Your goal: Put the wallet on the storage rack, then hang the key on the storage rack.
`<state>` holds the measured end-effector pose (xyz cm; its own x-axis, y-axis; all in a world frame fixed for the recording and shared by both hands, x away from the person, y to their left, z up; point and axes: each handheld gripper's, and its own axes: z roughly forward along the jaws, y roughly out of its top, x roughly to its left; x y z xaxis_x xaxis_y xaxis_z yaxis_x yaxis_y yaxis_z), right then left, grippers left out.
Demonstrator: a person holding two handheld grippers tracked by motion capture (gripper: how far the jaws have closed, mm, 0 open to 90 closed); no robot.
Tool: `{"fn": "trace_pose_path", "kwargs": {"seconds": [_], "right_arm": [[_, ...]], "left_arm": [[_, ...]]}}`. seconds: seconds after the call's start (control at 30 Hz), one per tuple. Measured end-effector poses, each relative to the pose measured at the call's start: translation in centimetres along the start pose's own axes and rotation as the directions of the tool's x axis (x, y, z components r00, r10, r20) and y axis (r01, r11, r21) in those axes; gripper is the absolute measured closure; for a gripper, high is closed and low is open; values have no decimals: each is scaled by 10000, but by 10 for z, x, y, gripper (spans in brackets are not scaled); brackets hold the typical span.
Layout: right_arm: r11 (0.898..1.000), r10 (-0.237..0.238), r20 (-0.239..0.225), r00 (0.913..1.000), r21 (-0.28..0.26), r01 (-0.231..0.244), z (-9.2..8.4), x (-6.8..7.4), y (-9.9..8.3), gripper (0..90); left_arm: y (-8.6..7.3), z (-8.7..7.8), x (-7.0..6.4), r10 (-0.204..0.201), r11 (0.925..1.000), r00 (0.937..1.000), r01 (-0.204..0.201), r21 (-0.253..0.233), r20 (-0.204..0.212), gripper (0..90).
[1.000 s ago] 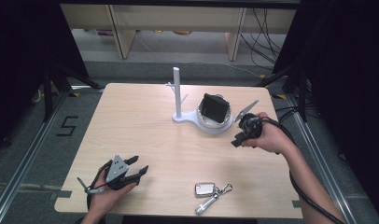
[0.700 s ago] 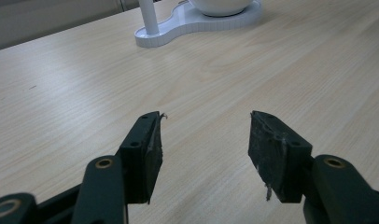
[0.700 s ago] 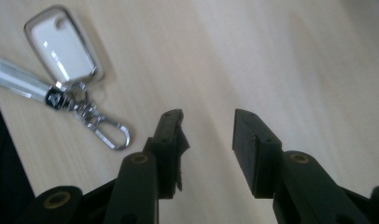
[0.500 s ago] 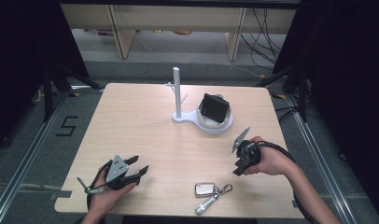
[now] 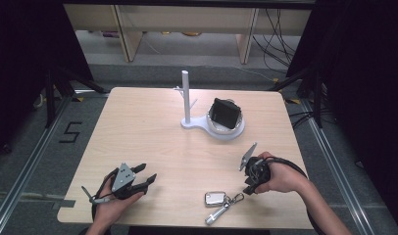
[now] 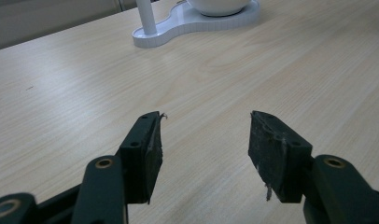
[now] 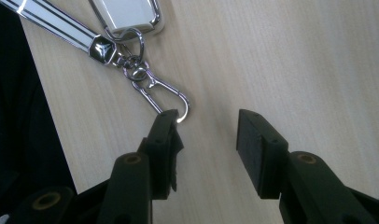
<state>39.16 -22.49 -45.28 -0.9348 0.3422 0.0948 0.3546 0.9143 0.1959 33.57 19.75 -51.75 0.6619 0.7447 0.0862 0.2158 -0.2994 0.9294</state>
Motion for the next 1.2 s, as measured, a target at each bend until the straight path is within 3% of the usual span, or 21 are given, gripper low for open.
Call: {"fn": "trace_pose_path", "kwargs": {"seconds": [0.03,0.1,0.17,0.3,0.37,0.43,0.5,0.57,0.67,0.8,0.9,1.2], "right_arm": [[9999,90,-36,10000,113,-90,1,1,0,591],[9997,-217,-78,9997,-57,217,4,0,1,587],[9998,132,-4,9999,142,-132,3,3,1,587],[9995,-319,-161,9994,-23,318,6,3,3,585],[9996,-162,-88,9998,214,164,6,6,4,583],[9990,-435,-143,9990,105,437,8,7,5,581],[9995,-194,-81,9998,234,196,8,10,6,581],[9985,-541,-227,9983,96,544,10,8,7,582],[9993,-284,-160,9995,222,287,10,9,7,582],[9972,-729,-235,9971,169,733,11,9,7,582],[9975,-527,-247,9983,459,538,10,13,9,583],[9951,-839,-343,9959,501,856,16,16,13,583]], "left_arm": [[0,0,0,-1,10000,10000,1,-29,-3,438],[0,0,0,10,10000,10000,-10,-7,4,438],[0,0,1,60,10000,10000,-60,35,11,438],[0,-1,0,44,10000,10000,-43,75,-54,438],[0,-1,1,12,10000,10000,-12,29,20,438],[0,-2,0,-10,10000,10000,10,22,-19,437],[0,-2,1,31,10000,10000,-31,32,-57,438],[0,-2,1,13,10000,10000,-13,28,-53,438],[2,-1,1,2,10000,10000,-2,-96,-19,437],[4,0,0,82,9999,10000,-81,-126,28,437],[3,0,0,32,9999,10000,-31,-121,49,437],[2,-3,0,62,9999,10000,-62,-82,4,437]]}}
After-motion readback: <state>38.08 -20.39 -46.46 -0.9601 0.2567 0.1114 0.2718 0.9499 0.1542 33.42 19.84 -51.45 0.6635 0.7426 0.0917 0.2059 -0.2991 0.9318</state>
